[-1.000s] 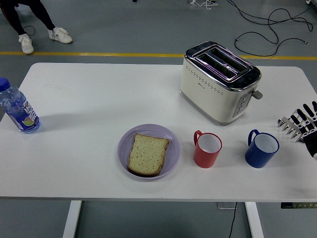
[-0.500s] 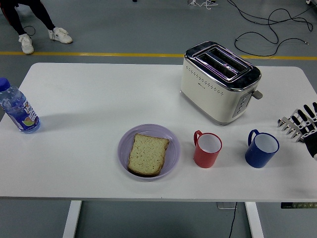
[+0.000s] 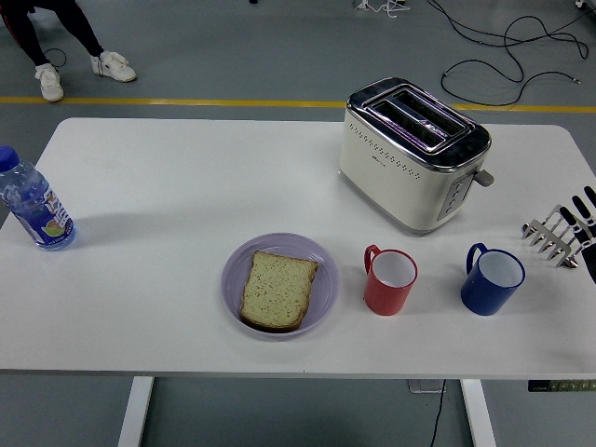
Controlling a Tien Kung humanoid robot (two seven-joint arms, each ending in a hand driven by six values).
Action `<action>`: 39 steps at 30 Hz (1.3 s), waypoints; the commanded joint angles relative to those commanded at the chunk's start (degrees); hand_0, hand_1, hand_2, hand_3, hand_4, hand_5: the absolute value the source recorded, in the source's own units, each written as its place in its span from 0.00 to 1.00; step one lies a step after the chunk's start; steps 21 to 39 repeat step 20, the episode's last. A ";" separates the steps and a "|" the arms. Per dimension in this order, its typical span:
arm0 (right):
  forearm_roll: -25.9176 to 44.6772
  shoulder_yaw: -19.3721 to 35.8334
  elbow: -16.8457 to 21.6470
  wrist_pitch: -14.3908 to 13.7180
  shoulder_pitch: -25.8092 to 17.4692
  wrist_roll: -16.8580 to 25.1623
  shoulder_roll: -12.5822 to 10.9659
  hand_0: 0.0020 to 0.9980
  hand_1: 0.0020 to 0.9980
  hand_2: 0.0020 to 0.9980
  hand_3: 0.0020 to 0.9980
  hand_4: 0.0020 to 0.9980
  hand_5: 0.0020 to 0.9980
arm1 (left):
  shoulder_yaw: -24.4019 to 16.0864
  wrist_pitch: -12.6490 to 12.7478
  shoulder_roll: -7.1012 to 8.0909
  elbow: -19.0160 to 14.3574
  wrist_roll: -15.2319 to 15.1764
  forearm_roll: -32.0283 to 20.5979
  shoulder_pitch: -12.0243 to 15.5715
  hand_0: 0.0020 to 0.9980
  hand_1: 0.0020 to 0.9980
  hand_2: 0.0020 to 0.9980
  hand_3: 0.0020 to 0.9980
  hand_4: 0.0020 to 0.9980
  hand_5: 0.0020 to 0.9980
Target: Pick up the cup,pour liquid into bread,place the cup on the desk
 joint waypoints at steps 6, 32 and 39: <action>0.56 0.77 0.44 -0.43 0.10 -0.08 -0.02 0.64 0.60 0.63 0.59 0.56 0.15 | 0.46 -0.05 0.20 0.00 0.01 -0.14 -0.14 0.66 0.69 0.72 0.61 0.34 0.94; 2.15 2.00 0.75 -0.25 0.16 0.07 0.24 0.64 0.60 0.63 0.59 0.55 0.13 | -0.23 -0.10 0.31 0.00 0.13 0.72 -0.43 0.66 0.69 0.72 0.61 0.34 0.94; 2.15 2.00 0.75 -0.25 0.16 0.07 0.24 0.64 0.60 0.63 0.59 0.55 0.13 | -0.23 -0.10 0.31 0.00 0.13 0.72 -0.43 0.66 0.69 0.72 0.61 0.34 0.94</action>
